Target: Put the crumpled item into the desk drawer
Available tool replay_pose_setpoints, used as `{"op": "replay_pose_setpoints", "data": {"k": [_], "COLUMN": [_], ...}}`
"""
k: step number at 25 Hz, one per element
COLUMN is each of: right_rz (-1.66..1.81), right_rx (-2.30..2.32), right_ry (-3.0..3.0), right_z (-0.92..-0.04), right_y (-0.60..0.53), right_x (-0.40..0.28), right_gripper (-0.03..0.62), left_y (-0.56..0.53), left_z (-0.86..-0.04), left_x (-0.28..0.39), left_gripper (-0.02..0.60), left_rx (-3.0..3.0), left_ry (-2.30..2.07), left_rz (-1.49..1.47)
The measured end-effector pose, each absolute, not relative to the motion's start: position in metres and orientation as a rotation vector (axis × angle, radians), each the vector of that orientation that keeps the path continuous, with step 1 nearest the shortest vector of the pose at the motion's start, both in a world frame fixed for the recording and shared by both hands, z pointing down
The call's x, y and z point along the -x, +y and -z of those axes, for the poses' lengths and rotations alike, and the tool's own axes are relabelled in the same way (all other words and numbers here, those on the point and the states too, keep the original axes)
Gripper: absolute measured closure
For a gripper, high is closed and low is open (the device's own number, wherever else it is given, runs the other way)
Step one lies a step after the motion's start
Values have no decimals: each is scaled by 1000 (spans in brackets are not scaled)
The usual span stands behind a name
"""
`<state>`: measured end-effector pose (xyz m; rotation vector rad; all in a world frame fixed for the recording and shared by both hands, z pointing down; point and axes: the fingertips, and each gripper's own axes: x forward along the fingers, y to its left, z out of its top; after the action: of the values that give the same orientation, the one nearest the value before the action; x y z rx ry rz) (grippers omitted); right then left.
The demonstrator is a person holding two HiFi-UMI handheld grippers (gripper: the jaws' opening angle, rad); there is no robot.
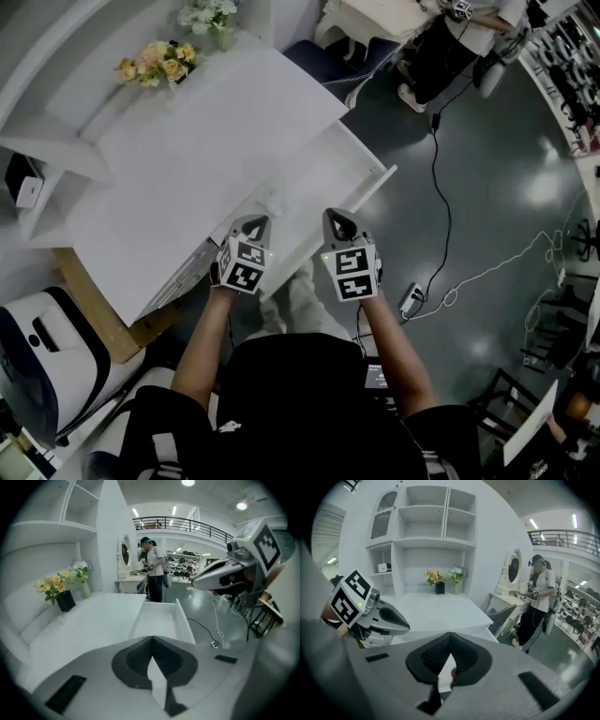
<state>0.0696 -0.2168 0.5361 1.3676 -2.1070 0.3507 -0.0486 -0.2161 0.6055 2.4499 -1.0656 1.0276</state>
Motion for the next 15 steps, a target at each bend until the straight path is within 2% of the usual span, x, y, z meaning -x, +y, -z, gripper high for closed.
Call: {"op": "replay_pose_setpoints", "data": {"k": [15], "right_rz": [-211], "right_rx": [-1476], "right_ry": [-2145], "right_z": [-470], "right_y": [-188], "right_x": [-53], "right_gripper": [600], "left_y": [-195], "left_z": [-487], "left_x": [47], "left_gripper": [575], "left_rx": [-2668], "left_ry": [-1171], "left_rz": [-867]}}
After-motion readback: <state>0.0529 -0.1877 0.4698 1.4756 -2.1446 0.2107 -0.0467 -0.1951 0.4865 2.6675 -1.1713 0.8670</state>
